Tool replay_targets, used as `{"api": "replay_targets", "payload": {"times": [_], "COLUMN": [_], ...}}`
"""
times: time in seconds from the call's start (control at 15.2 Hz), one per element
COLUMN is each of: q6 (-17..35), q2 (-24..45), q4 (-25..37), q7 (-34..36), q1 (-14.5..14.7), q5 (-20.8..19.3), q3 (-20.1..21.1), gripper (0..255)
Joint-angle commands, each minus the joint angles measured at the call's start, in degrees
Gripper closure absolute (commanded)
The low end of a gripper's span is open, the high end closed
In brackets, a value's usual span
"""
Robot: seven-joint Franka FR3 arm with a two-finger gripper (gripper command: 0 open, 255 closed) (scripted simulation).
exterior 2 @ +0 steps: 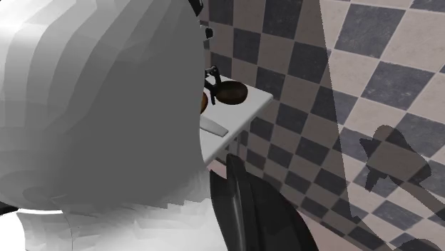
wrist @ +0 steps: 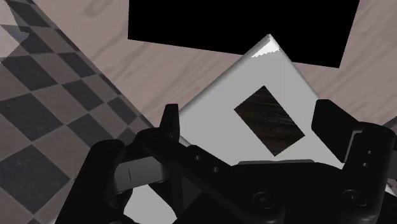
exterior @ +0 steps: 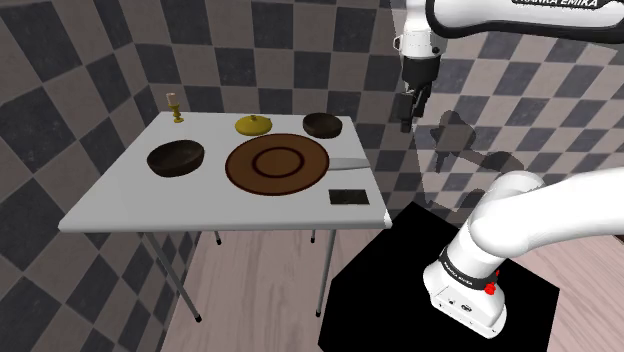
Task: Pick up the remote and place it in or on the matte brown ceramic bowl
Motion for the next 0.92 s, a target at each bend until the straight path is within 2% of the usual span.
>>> {"api": "replay_targets", "payload": {"times": [0.0,0.4,0.86], "q6": [0.0,13.1,28.1], "q2": [0.0,6.3,17.7], "q4": [0.0,-4.7,-5.9], "q7": [0.0,-10.9,-23.4], "q1": [0.0,2.1,4.9], "q5": [0.0,-2.7,-3.6], "q3": [0.0,-5.0,-10.1], "gripper": [0,0,0]}}
